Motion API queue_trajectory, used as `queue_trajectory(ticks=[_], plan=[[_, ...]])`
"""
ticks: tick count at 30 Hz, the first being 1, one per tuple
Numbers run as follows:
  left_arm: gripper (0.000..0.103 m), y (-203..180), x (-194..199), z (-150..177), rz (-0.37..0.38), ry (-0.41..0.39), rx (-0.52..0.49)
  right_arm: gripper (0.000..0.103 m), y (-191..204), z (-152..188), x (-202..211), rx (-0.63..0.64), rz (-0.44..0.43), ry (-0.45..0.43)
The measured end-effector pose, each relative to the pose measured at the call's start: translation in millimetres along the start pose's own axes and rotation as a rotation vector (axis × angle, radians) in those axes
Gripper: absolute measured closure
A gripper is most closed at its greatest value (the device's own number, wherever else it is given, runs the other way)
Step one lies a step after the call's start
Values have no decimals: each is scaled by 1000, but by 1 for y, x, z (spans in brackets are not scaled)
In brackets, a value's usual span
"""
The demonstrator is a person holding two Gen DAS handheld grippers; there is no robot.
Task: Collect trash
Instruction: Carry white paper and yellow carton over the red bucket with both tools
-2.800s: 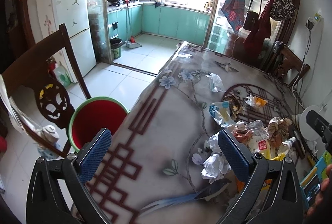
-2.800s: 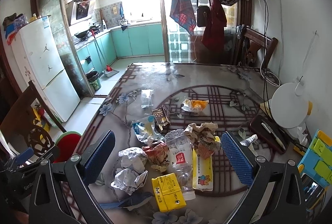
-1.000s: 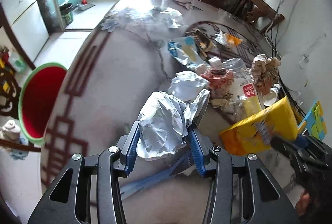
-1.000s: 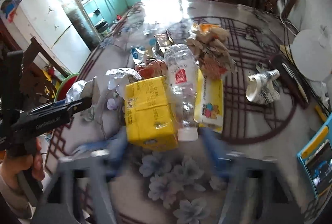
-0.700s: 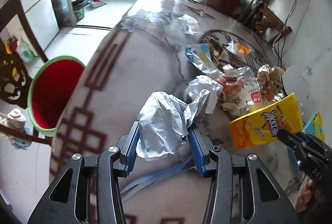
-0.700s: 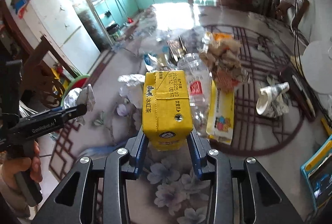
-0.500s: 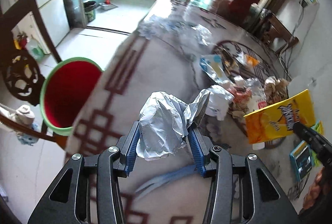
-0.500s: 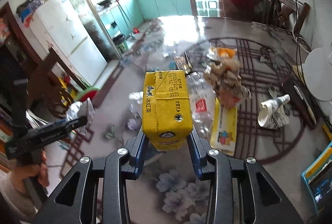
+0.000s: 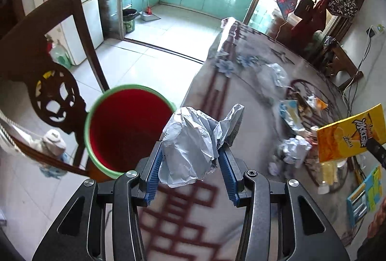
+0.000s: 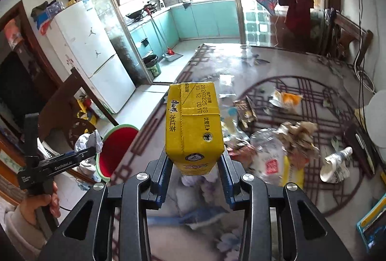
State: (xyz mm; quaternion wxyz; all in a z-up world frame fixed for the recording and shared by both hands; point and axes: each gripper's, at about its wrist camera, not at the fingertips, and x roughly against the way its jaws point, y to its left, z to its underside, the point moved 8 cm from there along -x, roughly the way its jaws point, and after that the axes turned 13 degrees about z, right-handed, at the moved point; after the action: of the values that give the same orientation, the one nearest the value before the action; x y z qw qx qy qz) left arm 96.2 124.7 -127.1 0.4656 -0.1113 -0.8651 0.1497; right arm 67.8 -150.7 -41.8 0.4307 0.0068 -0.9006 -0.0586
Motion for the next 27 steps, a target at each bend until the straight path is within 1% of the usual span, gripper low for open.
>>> queue_trajectory(ticks=[4,6,10,12,17,19,23,25,26,27], plan=[[59,26,-5,-14,5,16,-22,68,37,-7,-12,5,14,12],[59,40,-8,-17,20,34,-27,68,55,-10,-19,-2,16,19],[59,71,-24,-19,20,96,-33,68,96,-15,-37,-12,-7,39],[59,86,-34,-16,19,132,-26,68,121,-16,-49,-6,-43,52],[59,126,-66,-4,2,215,0,68,185,-18,-85,-16,-178,91],[59,138,-76,0,-17,230,3,68,214,-16,-104,-6,-229,113],[59,162,-92,8,-52,262,12,68,259,-5,-146,5,-294,182],[59,173,-98,13,-63,278,28,68,277,3,-168,16,-295,216],[59,178,-101,15,-70,288,36,68,281,8,-180,31,-277,226],[59,183,-103,17,-73,298,46,68,286,14,-192,58,-238,239]])
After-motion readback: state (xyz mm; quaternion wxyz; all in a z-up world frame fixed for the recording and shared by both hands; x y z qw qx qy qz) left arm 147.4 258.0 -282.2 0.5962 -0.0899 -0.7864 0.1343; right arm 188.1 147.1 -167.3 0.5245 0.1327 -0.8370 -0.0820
